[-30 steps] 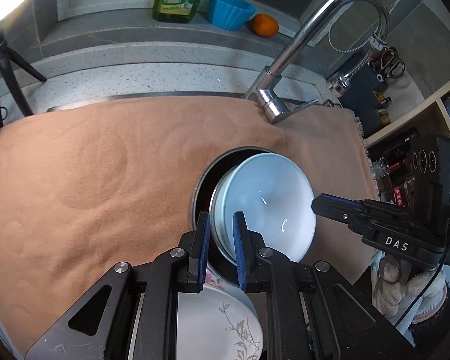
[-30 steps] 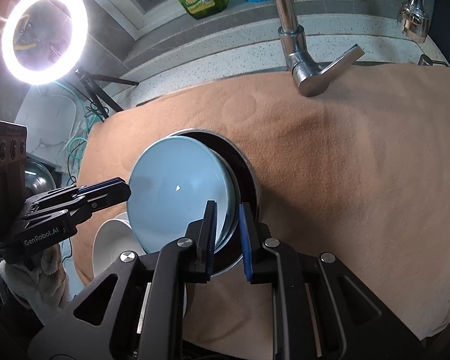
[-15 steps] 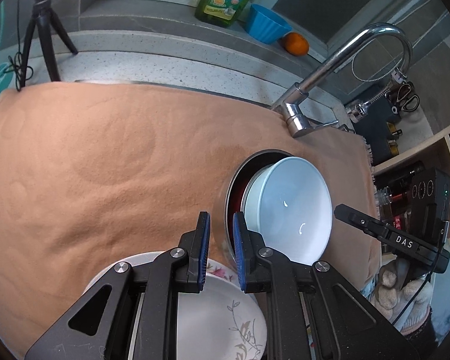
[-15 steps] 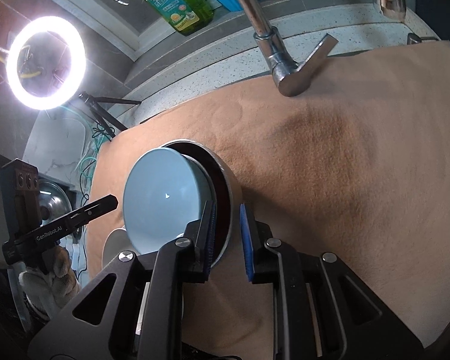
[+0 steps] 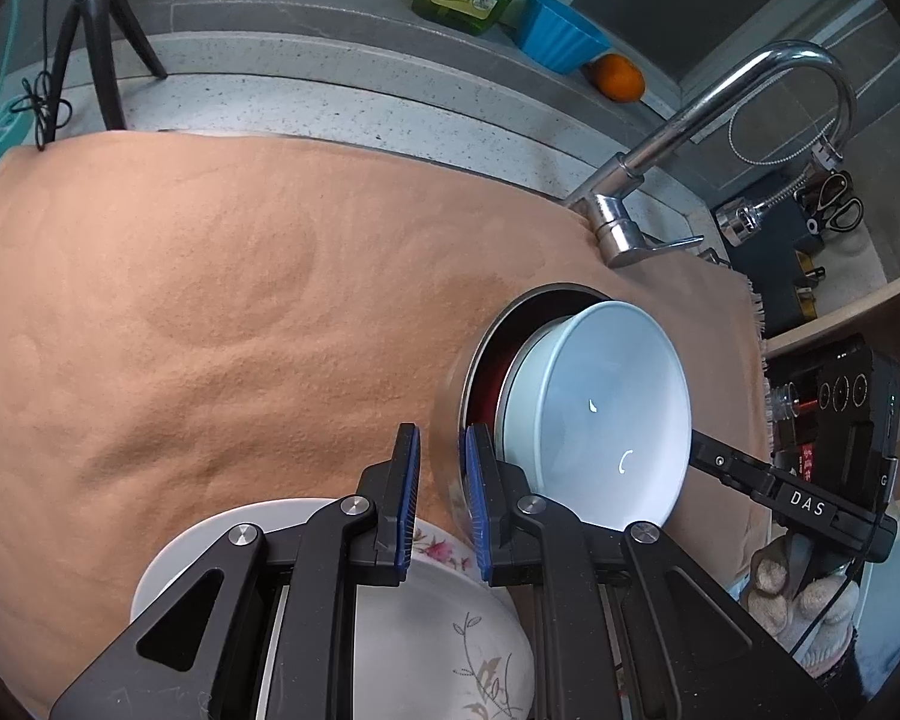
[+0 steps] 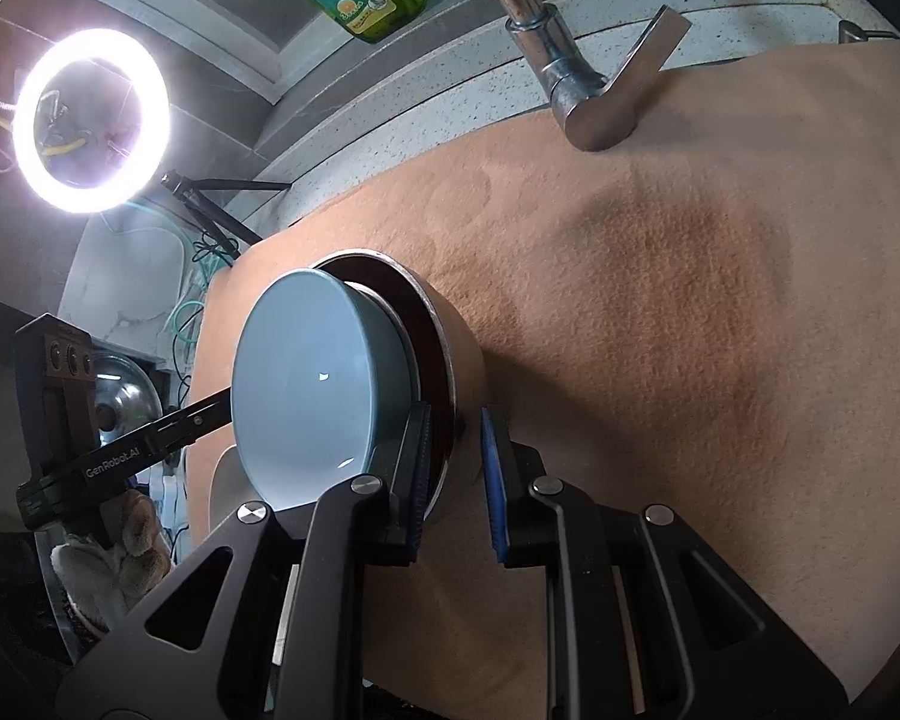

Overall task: Organize plates and bowls
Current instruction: 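Lower the white bowl into the red steel bowl with the right gripper, then carry the nested bowl stack with the right gripper onto the plate stack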

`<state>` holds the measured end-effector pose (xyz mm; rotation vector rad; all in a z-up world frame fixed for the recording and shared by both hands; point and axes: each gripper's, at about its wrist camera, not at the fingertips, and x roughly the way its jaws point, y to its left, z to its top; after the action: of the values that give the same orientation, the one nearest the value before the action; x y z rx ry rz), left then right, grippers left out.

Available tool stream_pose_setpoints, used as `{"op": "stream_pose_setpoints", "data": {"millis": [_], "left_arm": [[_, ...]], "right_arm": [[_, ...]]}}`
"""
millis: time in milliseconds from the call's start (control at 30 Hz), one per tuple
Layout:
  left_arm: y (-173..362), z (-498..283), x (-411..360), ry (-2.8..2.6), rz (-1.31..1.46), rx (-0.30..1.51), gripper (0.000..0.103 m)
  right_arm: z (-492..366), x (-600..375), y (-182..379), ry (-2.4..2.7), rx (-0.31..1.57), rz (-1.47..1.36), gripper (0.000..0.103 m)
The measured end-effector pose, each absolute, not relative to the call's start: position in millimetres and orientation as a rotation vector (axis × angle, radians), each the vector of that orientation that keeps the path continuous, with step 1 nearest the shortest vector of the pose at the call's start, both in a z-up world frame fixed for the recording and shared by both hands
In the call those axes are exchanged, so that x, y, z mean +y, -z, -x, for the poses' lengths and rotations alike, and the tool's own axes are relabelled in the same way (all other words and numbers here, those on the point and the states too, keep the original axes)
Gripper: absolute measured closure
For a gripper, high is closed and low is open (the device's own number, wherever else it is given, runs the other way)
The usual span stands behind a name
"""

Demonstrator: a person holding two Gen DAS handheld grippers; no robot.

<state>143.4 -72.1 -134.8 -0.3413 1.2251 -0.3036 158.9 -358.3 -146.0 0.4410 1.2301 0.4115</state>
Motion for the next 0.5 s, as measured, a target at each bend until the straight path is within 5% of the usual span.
{"op": "stream_pose_setpoints", "data": {"millis": [500], "left_arm": [[148.2,-148.8,-78.1,0.334,0.355,1.258,0.092]], "right_arm": [[-159.7,-368.9,155.0,-0.442,1.243,-0.540,0.093]]}}
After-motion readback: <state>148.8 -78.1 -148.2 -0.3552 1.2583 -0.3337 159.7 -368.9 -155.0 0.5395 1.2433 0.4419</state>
